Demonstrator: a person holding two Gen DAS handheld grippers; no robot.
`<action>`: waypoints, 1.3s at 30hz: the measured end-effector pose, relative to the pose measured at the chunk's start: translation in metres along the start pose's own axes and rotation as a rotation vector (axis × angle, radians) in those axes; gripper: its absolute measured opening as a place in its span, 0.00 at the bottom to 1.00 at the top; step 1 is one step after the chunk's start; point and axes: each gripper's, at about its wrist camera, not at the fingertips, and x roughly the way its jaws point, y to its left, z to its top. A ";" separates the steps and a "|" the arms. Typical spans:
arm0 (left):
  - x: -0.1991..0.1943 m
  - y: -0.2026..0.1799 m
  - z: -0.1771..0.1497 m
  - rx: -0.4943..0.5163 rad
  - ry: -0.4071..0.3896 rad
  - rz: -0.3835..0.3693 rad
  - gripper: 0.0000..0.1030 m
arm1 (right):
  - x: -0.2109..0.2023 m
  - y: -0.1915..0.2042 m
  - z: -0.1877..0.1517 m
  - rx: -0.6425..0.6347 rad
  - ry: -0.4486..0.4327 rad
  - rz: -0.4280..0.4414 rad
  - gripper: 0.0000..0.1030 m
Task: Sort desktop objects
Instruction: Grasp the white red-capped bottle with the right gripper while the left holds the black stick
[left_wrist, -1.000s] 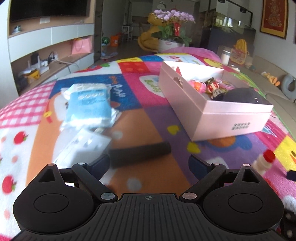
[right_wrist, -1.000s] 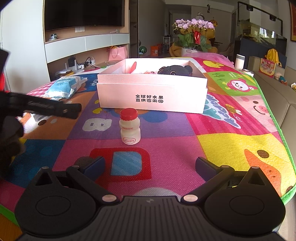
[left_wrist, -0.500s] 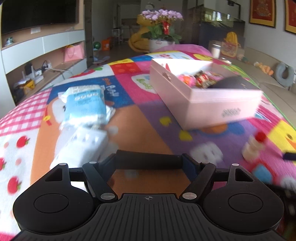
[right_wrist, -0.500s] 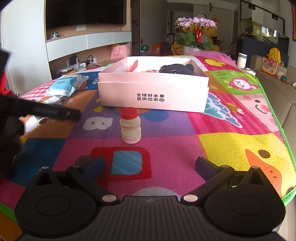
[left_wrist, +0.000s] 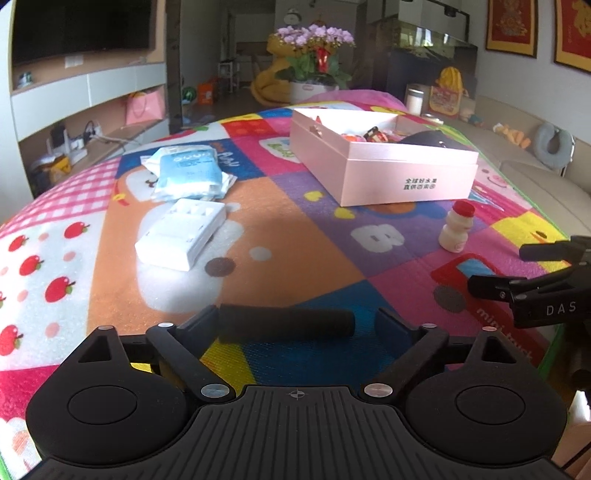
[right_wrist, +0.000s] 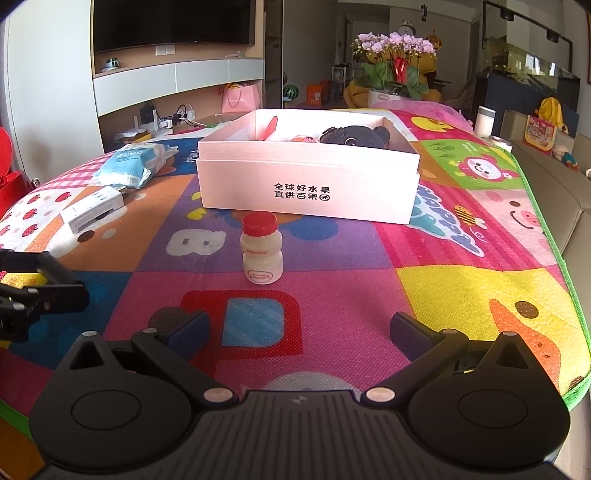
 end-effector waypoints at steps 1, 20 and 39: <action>0.000 0.000 -0.001 -0.002 -0.002 -0.004 0.92 | 0.000 0.000 0.000 -0.001 -0.001 -0.001 1.00; -0.001 0.000 -0.002 -0.024 -0.003 0.024 0.93 | 0.001 0.001 0.003 0.006 0.025 -0.006 1.00; 0.000 -0.004 -0.004 -0.021 0.002 0.041 0.95 | 0.015 0.015 0.043 -0.051 0.013 -0.021 0.25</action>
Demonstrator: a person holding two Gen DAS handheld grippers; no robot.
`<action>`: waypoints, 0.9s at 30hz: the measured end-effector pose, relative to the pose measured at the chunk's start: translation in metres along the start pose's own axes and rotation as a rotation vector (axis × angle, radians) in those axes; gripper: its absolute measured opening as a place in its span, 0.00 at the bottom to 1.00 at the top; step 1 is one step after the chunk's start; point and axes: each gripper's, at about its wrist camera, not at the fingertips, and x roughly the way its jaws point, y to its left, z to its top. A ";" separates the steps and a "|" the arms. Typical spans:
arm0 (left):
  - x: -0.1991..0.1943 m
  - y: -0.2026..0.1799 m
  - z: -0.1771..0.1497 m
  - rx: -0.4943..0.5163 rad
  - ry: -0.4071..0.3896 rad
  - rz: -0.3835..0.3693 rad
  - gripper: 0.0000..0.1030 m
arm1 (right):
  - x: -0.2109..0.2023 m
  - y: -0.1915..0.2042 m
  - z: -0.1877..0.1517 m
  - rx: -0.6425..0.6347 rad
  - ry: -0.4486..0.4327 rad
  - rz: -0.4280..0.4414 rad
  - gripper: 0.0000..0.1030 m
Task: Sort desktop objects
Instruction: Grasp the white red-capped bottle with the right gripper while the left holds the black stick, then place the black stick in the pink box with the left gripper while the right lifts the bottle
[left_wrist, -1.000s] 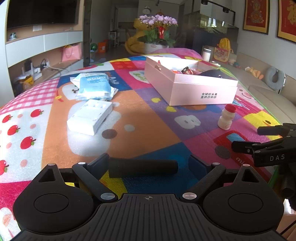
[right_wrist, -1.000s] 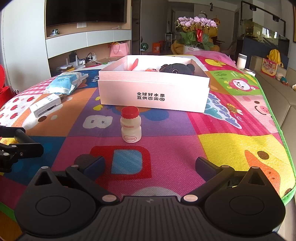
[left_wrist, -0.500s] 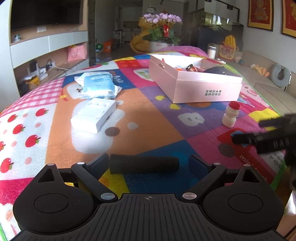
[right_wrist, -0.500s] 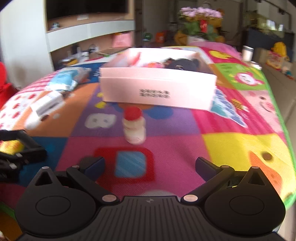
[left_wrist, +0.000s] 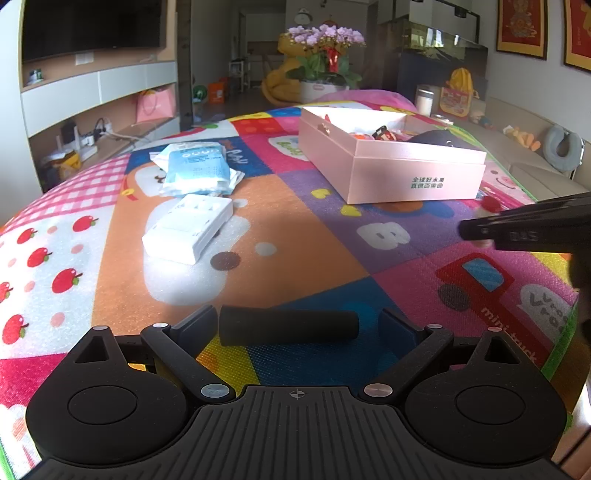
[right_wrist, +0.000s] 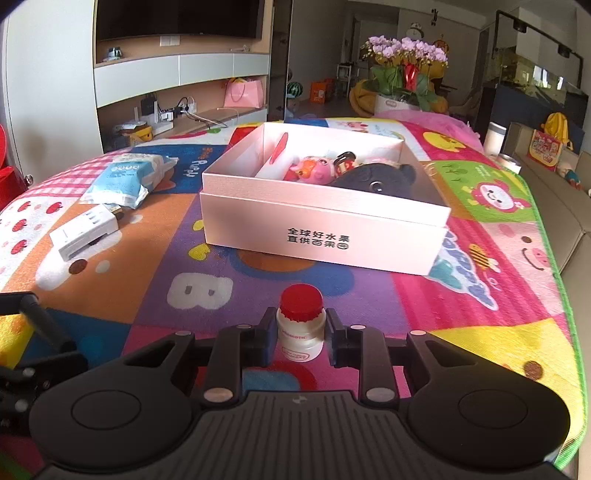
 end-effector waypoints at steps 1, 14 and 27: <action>0.000 0.000 0.000 0.000 0.000 0.003 0.95 | -0.004 -0.001 -0.002 -0.003 -0.004 -0.002 0.25; -0.005 -0.005 -0.002 0.016 0.002 0.030 0.87 | -0.042 -0.006 -0.024 0.002 -0.021 -0.006 0.25; -0.028 -0.031 0.001 0.113 0.030 -0.102 0.77 | -0.064 -0.010 -0.041 -0.001 -0.016 0.053 0.25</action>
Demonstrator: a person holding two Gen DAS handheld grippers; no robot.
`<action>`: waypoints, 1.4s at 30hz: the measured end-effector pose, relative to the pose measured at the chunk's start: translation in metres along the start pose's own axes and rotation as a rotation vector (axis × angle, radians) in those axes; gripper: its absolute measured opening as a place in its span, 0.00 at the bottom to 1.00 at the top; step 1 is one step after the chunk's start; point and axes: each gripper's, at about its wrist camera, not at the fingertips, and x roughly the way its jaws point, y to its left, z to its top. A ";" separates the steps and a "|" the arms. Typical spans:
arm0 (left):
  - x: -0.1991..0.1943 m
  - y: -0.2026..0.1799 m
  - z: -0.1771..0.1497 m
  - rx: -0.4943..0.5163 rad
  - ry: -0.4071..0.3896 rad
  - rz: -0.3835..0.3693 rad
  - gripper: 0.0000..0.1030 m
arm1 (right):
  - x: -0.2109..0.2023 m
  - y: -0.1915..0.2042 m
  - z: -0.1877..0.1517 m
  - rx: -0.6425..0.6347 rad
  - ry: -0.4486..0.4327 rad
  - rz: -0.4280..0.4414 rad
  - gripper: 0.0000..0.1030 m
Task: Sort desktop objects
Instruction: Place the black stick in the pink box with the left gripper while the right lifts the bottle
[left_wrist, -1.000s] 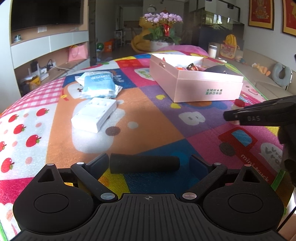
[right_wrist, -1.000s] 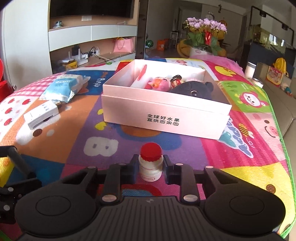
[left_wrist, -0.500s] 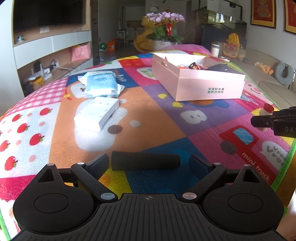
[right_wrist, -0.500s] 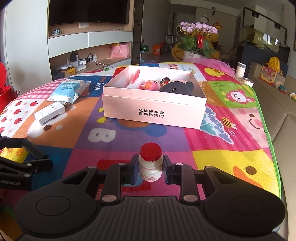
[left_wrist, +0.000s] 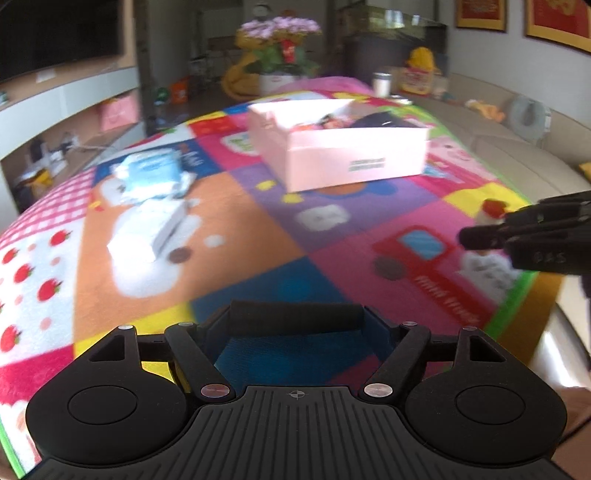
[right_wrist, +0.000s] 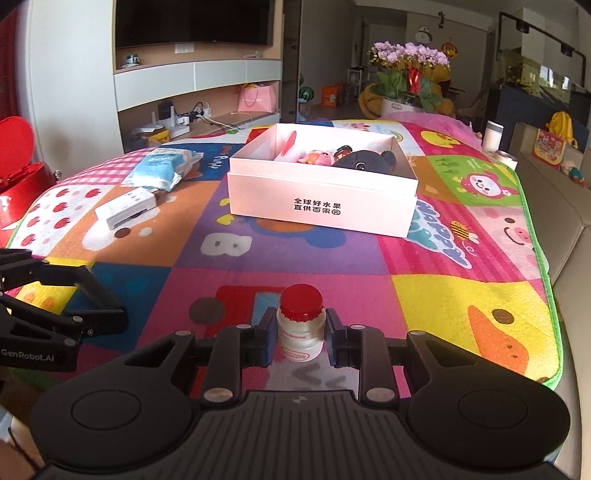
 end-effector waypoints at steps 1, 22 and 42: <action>-0.003 -0.002 0.005 0.004 -0.011 -0.013 0.77 | -0.003 -0.002 -0.002 0.003 -0.004 0.000 0.25; 0.046 0.021 0.122 -0.077 -0.174 -0.031 0.98 | -0.003 -0.027 0.006 0.095 -0.038 -0.057 0.25; 0.026 0.017 0.014 -0.077 -0.003 -0.071 0.99 | 0.012 0.003 0.003 -0.036 0.003 -0.137 0.24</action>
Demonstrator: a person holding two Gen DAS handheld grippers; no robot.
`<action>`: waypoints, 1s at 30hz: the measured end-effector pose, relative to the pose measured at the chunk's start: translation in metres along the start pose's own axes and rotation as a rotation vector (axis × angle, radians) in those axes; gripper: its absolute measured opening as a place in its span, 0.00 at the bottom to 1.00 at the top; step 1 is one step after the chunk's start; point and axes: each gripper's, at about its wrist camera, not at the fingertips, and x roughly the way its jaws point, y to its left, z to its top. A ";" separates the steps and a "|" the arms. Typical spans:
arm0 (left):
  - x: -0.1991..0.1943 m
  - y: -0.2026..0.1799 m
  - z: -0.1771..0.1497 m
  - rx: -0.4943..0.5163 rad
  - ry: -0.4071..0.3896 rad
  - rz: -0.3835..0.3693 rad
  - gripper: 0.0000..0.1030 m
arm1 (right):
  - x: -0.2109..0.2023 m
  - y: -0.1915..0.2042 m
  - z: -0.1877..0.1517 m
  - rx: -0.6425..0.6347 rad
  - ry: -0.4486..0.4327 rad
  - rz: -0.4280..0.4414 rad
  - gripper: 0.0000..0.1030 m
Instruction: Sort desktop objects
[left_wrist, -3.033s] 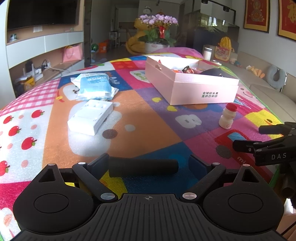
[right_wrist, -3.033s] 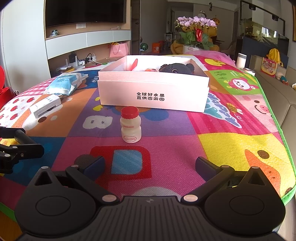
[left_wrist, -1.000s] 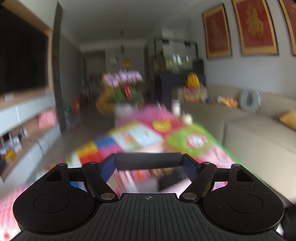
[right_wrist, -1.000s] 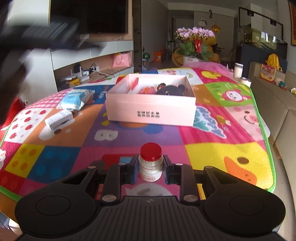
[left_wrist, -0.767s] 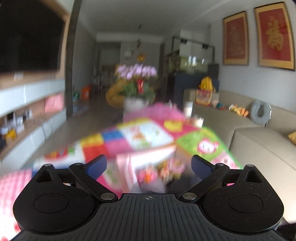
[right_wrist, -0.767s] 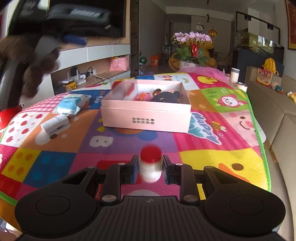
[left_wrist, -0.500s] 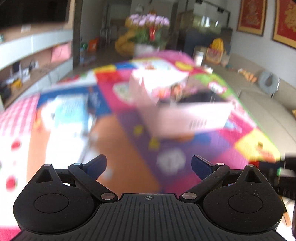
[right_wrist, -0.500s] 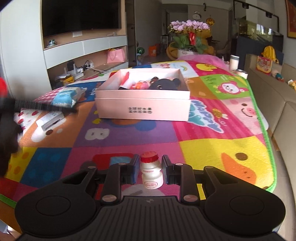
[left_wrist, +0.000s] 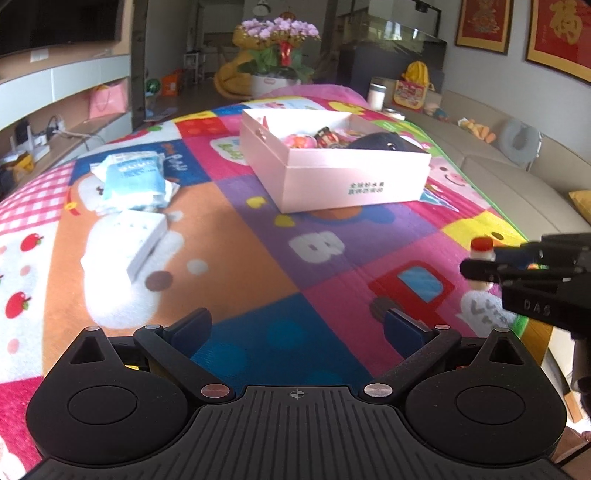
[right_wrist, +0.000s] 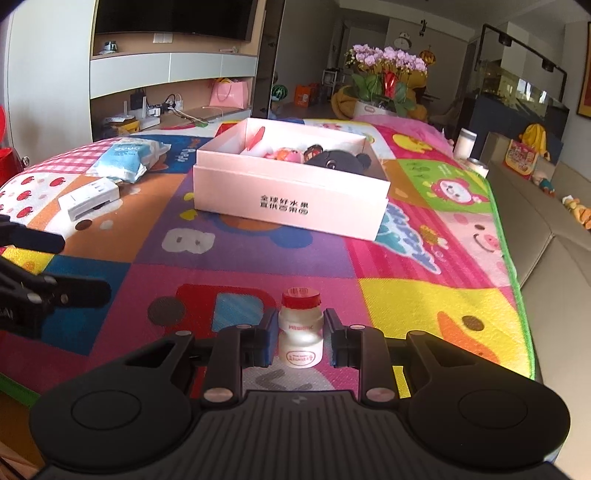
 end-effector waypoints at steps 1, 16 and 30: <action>0.000 -0.001 -0.001 0.002 0.004 -0.006 0.99 | -0.002 -0.001 0.001 -0.005 -0.002 0.005 0.24; -0.012 0.019 0.001 -0.065 -0.051 0.013 0.99 | -0.049 -0.036 0.181 0.014 -0.417 0.018 0.50; -0.018 0.078 -0.002 -0.196 -0.138 0.149 1.00 | 0.016 0.002 0.184 -0.015 -0.237 0.063 0.79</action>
